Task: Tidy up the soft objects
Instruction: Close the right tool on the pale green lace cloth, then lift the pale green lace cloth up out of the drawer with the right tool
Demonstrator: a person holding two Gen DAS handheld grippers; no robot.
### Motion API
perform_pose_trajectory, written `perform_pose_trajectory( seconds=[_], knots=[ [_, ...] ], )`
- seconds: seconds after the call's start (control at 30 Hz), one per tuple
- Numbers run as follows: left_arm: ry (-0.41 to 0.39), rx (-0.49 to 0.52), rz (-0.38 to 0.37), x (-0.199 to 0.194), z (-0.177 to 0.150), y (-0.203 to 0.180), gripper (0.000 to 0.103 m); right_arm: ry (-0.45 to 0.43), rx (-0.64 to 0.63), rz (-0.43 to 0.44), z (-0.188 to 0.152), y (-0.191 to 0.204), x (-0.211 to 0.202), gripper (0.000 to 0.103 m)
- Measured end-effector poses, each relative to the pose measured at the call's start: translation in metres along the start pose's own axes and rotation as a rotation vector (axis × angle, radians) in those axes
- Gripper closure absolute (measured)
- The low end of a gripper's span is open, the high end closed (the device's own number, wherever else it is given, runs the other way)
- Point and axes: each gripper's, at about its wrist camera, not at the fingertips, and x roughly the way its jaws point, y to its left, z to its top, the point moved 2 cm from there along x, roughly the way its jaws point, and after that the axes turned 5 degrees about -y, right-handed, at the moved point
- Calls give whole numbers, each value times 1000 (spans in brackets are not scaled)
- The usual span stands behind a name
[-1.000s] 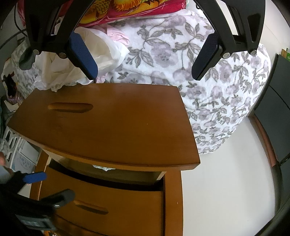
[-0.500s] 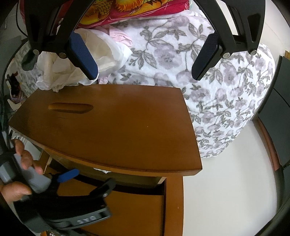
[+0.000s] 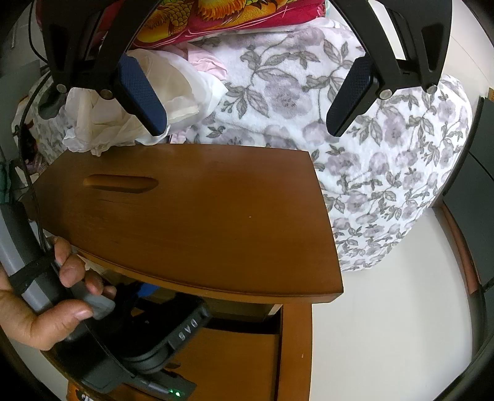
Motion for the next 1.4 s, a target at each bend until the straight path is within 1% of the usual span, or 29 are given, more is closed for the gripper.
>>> perform_pose_trajectory(
  seconds=[0.03, 0.13, 0.17, 0.2, 0.23, 0.3, 0.5, 0.67, 0.97, 1.1, 1.23, 1.3, 1.4],
  knots=[
    [1, 0, -1, 0, 0, 0, 0, 5, 8, 0, -1, -2, 1, 56],
    [5, -2, -2, 1, -1, 0, 0, 6, 25, 6, -3, -7, -1, 77],
    [7, -4, -3, 1, -1, 0, 0, 0, 28, 5, -4, -8, -3, 81],
    [10, -5, -3, 2, -1, 0, 0, -7, 28, 5, -4, -8, -5, 88],
    [11, -6, -3, 2, -1, 0, 0, -15, 28, 5, -5, -9, -7, 92],
    [12, -5, -2, 2, -1, 0, 0, -27, 29, 8, -6, -10, -12, 94],
    [10, 1, 7, 2, -1, 0, 0, -70, 36, 28, -14, -11, -31, 96],
    [3, 15, 26, 1, -1, -3, 0, -133, 65, 52, -18, -18, -57, 96],
    [11, 48, 52, 3, -2, -8, 0, -257, 71, 111, -29, -14, -99, 96],
    [4, 62, 67, 2, -2, -11, 0, -273, 88, 119, -34, -20, -108, 96],
    [6, 81, 95, 3, -2, -15, 0, -291, 120, 149, -38, -27, -114, 96],
    [-3, 84, 97, 2, -2, -17, 0, -302, 123, 145, -41, -30, -121, 96],
    [-4, 109, 109, 2, -3, -21, 0, -342, 141, 148, -48, -37, -140, 96]
  ],
)
